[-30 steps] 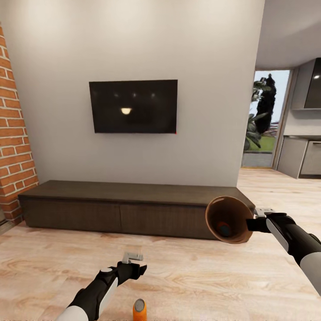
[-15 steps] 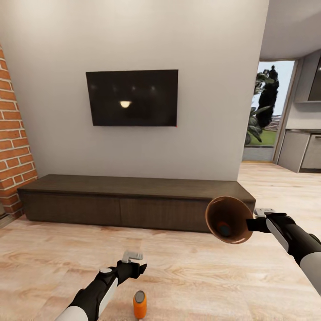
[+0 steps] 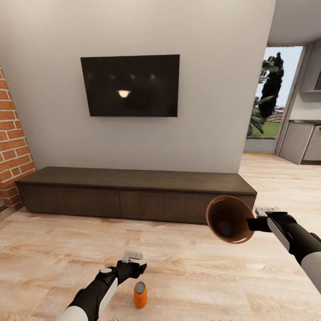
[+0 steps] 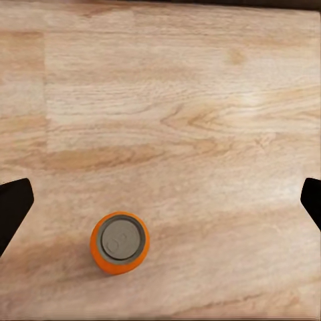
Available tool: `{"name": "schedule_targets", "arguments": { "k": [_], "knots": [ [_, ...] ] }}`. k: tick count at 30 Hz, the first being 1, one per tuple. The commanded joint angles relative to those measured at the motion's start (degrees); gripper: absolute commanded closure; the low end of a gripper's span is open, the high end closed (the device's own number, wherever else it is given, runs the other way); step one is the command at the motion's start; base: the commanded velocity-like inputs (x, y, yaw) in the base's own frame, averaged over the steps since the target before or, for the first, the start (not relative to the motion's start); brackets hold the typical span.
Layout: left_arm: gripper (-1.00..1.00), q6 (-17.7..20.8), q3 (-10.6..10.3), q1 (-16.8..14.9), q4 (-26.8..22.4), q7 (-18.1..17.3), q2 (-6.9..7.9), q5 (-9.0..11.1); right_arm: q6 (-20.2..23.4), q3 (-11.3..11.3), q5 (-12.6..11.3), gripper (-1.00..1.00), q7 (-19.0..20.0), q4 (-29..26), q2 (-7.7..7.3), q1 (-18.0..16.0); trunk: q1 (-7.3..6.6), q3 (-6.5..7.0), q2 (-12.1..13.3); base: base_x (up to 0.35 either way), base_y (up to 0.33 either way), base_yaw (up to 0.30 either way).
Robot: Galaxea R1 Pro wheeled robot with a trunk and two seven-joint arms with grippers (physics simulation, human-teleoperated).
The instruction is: Put the three can of soda from the living room inside the tash can in the kitchen.
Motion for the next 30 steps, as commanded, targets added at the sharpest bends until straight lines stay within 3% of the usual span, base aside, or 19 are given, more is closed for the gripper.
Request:
{"name": "schedule_targets", "arguments": {
  "k": [1, 30],
  "knots": [
    [-1.00, -0.01, 0.00, 0.00, 0.01, 0.01, 0.00, 0.02, 0.11, -0.17, -0.64, 1.00, 0.25, -0.11, -0.04, -0.10, 0.01, -0.22, -0.03, 0.000, 0.000, 0.000],
    [-1.00, -0.18, -0.02, 0.00, 0.01, -0.02, 0.00, 0.05, 0.31, -0.25, -0.63, 1.00, 0.16, -0.22, -0.25, -2.28, 0.76, -6.64, -0.42, 0.000, 0.000, 0.000]
  ]
}}
